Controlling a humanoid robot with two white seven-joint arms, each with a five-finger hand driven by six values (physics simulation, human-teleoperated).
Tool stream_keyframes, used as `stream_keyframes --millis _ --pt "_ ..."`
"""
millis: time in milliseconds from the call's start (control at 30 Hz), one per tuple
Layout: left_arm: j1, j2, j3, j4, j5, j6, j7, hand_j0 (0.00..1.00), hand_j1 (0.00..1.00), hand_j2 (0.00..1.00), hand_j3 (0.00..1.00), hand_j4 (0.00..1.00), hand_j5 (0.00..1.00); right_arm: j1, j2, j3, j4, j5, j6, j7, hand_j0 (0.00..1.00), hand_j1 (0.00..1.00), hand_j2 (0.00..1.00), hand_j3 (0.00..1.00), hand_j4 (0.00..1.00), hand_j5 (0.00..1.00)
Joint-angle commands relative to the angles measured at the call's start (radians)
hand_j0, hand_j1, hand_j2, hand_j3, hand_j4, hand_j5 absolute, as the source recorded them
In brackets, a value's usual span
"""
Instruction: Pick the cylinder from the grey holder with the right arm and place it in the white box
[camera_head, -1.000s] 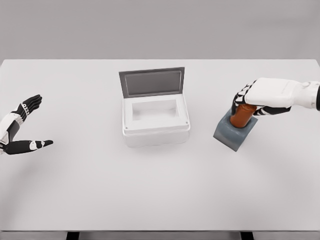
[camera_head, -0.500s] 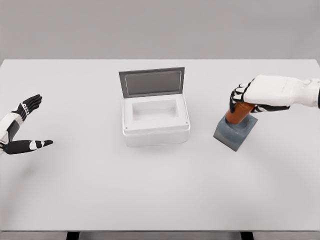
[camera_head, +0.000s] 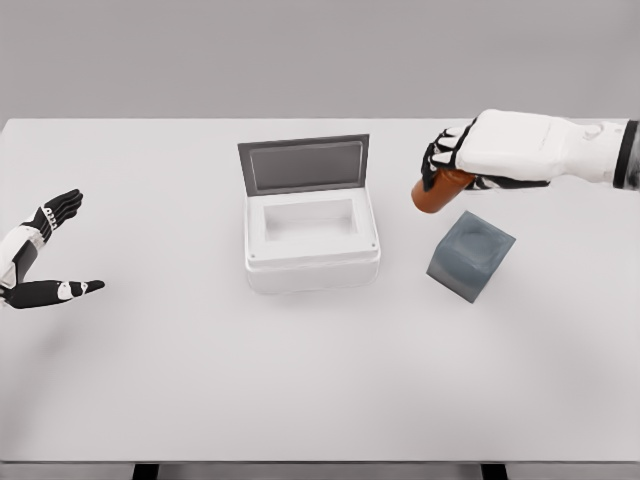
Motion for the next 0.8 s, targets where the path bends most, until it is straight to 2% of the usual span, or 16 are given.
stream_keyframes --millis 0,133,300,767 --pt "0.0 0.001 0.0 0.001 0.004 0.0 0.0 1.0 1.0 1.0 1.0 1.0 1.0 -0.002 0.045 0.003 0.017 0.0 0.004 0.0 0.4 0.4 0.4 0.4 0.4 0.4" --pt "0.0 0.001 0.002 0.001 0.002 0.0 0.0 1.0 1.0 1.0 1.0 1.0 1.0 -0.02 0.117 0.021 0.053 0.035 0.009 0.0 0.4 0.4 0.4 0.4 0.4 0.4" --pt "0.0 0.001 0.004 0.001 0.002 0.0 0.0 1.0 1.0 1.0 1.0 1.0 1.0 -0.083 0.199 0.102 0.131 0.067 0.012 0.0 0.4 0.4 0.4 0.4 0.4 0.4" --pt "0.002 0.003 0.004 0.004 0.002 0.0 0.0 1.0 1.0 1.0 1.0 1.0 1.0 -0.11 0.245 0.119 0.131 0.083 0.037 0.0 0.39 0.39 0.39 0.39 0.39 0.39"
